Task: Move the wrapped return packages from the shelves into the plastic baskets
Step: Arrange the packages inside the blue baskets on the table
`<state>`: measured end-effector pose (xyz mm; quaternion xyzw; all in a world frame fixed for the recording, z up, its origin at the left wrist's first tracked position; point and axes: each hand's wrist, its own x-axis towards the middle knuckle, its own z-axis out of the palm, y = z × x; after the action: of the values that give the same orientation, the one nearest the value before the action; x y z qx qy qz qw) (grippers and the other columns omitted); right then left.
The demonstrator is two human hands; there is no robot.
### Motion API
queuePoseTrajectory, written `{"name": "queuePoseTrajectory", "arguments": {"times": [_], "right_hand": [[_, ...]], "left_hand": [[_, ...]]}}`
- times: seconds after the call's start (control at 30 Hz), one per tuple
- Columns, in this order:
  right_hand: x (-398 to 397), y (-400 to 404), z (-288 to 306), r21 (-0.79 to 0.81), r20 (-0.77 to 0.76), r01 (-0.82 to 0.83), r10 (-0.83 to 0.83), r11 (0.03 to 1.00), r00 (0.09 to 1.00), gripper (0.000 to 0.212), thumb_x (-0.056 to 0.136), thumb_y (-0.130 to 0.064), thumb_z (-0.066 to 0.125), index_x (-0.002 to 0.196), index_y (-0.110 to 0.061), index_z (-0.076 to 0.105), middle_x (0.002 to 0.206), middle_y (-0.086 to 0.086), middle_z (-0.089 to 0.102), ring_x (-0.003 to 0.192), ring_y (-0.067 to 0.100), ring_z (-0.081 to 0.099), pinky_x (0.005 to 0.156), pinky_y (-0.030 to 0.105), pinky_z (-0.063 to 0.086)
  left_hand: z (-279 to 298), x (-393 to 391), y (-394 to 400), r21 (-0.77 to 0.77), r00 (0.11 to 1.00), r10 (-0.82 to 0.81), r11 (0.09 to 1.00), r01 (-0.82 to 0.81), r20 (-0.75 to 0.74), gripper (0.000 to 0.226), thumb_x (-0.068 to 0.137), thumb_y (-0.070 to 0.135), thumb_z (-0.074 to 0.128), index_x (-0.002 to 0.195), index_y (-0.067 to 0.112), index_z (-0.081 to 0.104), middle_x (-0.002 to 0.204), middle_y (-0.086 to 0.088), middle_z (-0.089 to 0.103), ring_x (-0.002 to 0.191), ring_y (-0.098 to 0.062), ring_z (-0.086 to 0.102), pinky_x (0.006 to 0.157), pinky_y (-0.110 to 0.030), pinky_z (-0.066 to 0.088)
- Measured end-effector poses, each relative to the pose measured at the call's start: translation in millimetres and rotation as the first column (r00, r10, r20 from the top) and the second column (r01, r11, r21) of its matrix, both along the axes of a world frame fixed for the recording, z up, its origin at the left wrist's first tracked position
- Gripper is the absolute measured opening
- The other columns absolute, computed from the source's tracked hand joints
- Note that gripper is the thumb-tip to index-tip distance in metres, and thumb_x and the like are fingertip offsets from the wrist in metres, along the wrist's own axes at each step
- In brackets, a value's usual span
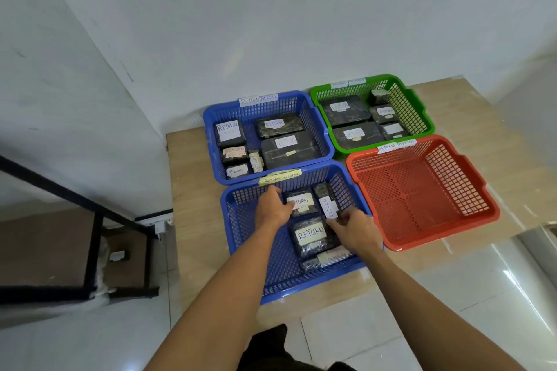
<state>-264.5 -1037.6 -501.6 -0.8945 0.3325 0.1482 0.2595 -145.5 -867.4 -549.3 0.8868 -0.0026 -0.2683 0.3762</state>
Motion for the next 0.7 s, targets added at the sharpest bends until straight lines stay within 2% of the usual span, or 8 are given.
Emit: {"name": "queuePoseTrajectory", "arguments": {"times": [0.07,0.2,0.27,0.37,0.4,0.6,0.7], "right_hand": [[-1,-9,15,-0.034,0.018,-0.088,0.089,0.996,0.996,0.045,0.094,-0.053,0.065,0.114,-0.013,0.064,0.11,0.008,0.072,0.095,0.028,0.063,0.082,0.042,0.055],[-12,-25,52,-0.049,0.11,-0.301,0.304,0.952,0.946,0.06,0.097,-0.055,0.059,0.141,-0.013,0.055,0.138,0.008,0.063,0.122,0.028,0.061,0.103,0.049,0.051],[-22,-34,71,-0.09,0.156,-0.392,0.402,0.915,0.902,0.071,0.095,-0.065,0.053,0.146,-0.017,0.049,0.147,0.007,0.056,0.133,0.026,0.054,0.109,0.052,0.046],[-42,-49,90,-0.16,0.204,-0.496,0.52,0.853,0.829,0.098,0.082,-0.091,0.034,0.15,-0.021,0.044,0.154,0.006,0.05,0.14,0.025,0.047,0.113,0.055,0.041],[-51,-51,97,-0.174,0.206,-0.527,0.555,0.831,0.806,0.101,0.08,-0.093,0.032,0.151,-0.022,0.043,0.155,0.006,0.049,0.142,0.025,0.045,0.115,0.054,0.04],[-113,-31,133,-0.253,0.229,-0.649,0.696,0.718,0.681,0.087,0.094,-0.073,0.046,0.159,-0.016,0.034,0.162,0.007,0.039,0.148,0.027,0.036,0.12,0.046,0.032],[-138,-8,139,-0.252,0.235,-0.691,0.735,0.678,0.636,0.09,0.092,-0.077,0.042,0.158,-0.016,0.035,0.16,0.007,0.042,0.146,0.026,0.039,0.117,0.045,0.034]], "left_hand": [[15,-7,6,-0.011,0.997,-0.071,0.997,0.072,0.035,0.061,0.092,0.038,0.072,0.141,0.013,0.047,0.142,-0.009,0.054,0.125,-0.029,0.055,0.097,-0.041,0.049],[53,-29,15,-0.019,0.974,-0.201,0.979,0.204,0.105,0.072,0.092,0.039,0.072,0.15,0.012,0.041,0.154,-0.008,0.044,0.139,-0.028,0.045,0.11,-0.039,0.04],[74,-48,21,-0.013,0.964,-0.214,0.976,0.219,0.158,0.076,0.091,0.041,0.073,0.153,0.013,0.039,0.157,-0.008,0.042,0.142,-0.027,0.042,0.112,-0.038,0.038],[99,-85,29,-0.015,0.954,-0.194,0.979,0.203,0.229,0.081,0.088,0.046,0.074,0.154,0.016,0.037,0.159,-0.005,0.04,0.144,-0.026,0.04,0.115,-0.04,0.037],[106,-100,32,-0.008,0.949,-0.188,0.981,0.196,0.253,0.081,0.089,0.047,0.074,0.155,0.016,0.037,0.16,-0.005,0.039,0.145,-0.025,0.039,0.116,-0.04,0.036],[137,-187,60,0.027,0.933,-0.088,0.996,0.083,0.35,0.077,0.093,0.046,0.069,0.155,0.014,0.037,0.161,-0.003,0.038,0.147,-0.023,0.037,0.119,-0.041,0.033],[141,-228,84,0.032,0.937,-0.031,0.999,0.021,0.349,0.078,0.092,0.048,0.068,0.156,0.017,0.036,0.161,-0.001,0.037,0.147,-0.021,0.037,0.119,-0.04,0.033]]}}
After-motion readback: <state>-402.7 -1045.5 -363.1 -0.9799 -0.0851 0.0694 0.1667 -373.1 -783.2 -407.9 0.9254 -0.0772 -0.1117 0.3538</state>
